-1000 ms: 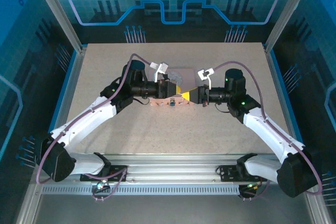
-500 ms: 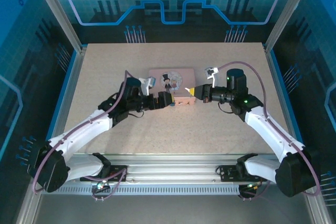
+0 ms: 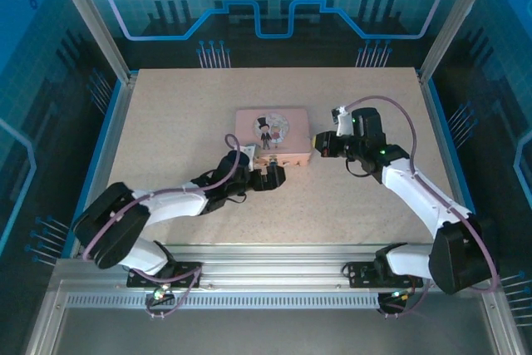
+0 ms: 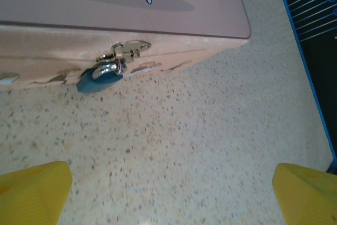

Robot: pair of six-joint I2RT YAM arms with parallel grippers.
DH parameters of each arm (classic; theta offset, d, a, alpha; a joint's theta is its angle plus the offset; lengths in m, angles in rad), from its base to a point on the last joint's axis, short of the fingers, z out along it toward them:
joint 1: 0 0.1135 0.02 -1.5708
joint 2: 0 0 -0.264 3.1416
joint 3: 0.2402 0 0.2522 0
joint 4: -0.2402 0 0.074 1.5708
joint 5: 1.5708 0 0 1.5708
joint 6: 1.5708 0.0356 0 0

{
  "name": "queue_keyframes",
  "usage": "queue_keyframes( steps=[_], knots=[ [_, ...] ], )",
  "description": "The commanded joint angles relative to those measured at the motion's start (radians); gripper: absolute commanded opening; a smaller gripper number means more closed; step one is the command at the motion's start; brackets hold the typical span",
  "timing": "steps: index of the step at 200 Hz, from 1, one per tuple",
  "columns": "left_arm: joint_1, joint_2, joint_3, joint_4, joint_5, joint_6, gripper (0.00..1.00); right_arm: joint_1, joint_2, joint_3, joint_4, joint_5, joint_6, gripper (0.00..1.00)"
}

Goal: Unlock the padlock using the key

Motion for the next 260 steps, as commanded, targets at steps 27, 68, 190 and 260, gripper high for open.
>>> queue_keyframes(
  steps=[27,68,190,260],
  knots=[
    [-0.012,0.149,-0.014,0.367,-0.072,0.091,0.99,-0.061,0.054,0.027,0.043,0.07,-0.012,0.0],
    [-0.014,0.225,0.024,0.42,-0.096,0.144,0.99,-0.087,0.116,0.031,0.096,0.099,0.002,0.0],
    [-0.02,0.366,0.049,0.512,-0.157,0.226,0.99,-0.1,0.324,0.092,0.222,0.09,0.072,0.0],
    [-0.008,0.402,0.078,0.545,-0.009,0.264,0.81,-0.098,0.359,0.108,0.22,0.069,0.061,0.0]
  ],
)
